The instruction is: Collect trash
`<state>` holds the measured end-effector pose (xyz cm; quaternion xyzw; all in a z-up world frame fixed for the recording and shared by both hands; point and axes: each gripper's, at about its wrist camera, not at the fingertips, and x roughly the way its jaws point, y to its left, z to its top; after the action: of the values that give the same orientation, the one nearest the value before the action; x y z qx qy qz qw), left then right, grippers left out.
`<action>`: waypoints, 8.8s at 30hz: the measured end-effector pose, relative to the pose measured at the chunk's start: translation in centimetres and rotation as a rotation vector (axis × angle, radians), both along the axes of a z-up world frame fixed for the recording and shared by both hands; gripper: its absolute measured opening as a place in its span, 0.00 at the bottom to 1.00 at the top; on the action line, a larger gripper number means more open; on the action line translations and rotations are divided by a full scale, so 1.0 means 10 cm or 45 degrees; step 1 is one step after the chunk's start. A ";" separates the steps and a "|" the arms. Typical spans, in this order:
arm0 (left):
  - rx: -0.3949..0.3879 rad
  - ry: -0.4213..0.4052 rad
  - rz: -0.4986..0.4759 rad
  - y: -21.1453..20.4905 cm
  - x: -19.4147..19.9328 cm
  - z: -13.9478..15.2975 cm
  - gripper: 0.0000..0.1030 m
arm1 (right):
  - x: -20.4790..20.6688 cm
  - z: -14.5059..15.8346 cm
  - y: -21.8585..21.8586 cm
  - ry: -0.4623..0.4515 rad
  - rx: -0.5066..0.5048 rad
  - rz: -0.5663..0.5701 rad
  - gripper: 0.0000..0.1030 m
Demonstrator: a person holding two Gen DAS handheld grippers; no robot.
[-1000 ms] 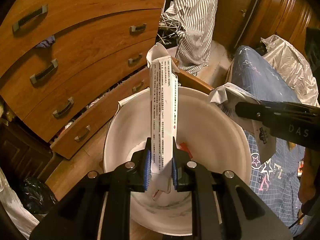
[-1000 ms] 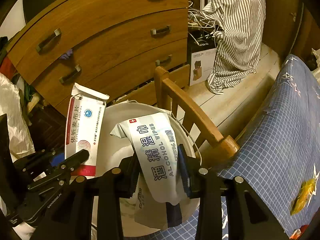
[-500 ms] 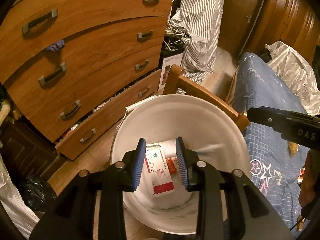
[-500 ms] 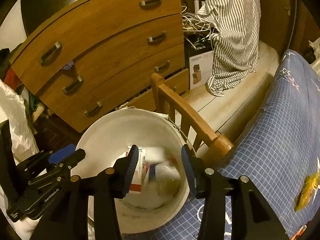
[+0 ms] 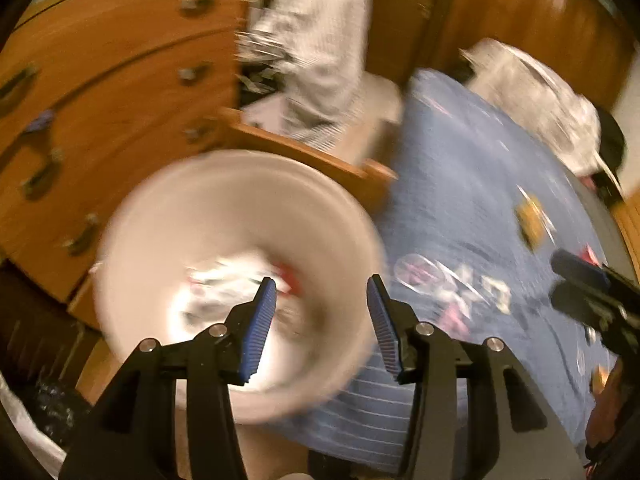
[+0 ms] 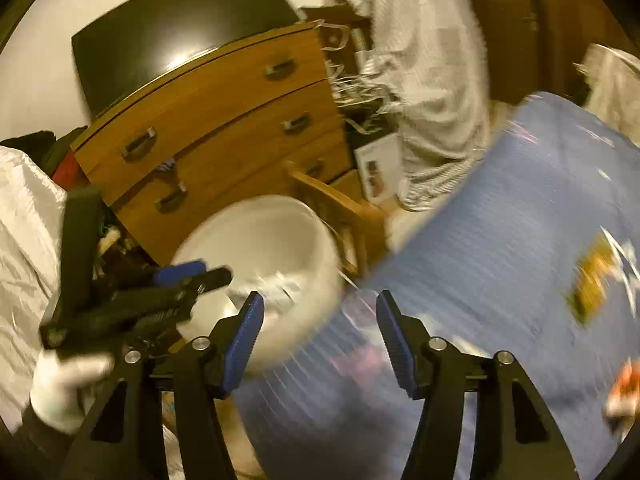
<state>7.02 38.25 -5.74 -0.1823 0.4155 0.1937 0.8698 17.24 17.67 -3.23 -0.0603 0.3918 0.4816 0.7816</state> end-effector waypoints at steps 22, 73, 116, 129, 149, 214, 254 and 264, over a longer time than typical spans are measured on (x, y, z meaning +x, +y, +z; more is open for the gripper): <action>-0.021 0.088 -0.807 -2.97 1.24 -0.54 0.64 | -0.06 -0.87 -4.29 -0.071 -0.227 -0.472 0.77; 0.131 0.051 -0.980 -3.20 1.80 -0.55 0.75 | 0.61 -0.95 -4.24 0.165 -0.070 -0.459 0.71; 0.174 -0.356 -0.675 -3.40 0.66 0.14 0.35 | -0.31 -0.24 -3.95 -0.360 0.100 -0.706 0.24; 0.290 -0.577 -0.615 -3.73 0.26 0.59 0.35 | -1.07 0.21 -4.04 -0.612 0.133 -0.814 0.24; 0.338 -0.596 -0.431 -3.14 0.08 0.81 0.35 | -1.01 0.60 -3.47 -0.613 0.190 -0.674 0.25; 0.110 0.009 0.243 1.12 -0.35 0.08 0.36 | -0.05 0.01 2.77 0.001 -0.436 0.367 0.25; 0.155 -0.040 0.229 0.88 -0.30 0.27 0.48 | 0.05 0.27 1.51 0.036 -0.137 0.243 0.43; 0.106 -0.022 -0.215 -0.66 0.43 -0.10 0.48 | 0.05 -0.17 -1.01 0.063 -0.038 -0.049 0.45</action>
<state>11.29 31.64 -6.78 -0.1117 0.4136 0.1352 0.8934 17.71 7.59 -4.92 -0.0526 0.4192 0.4619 0.7798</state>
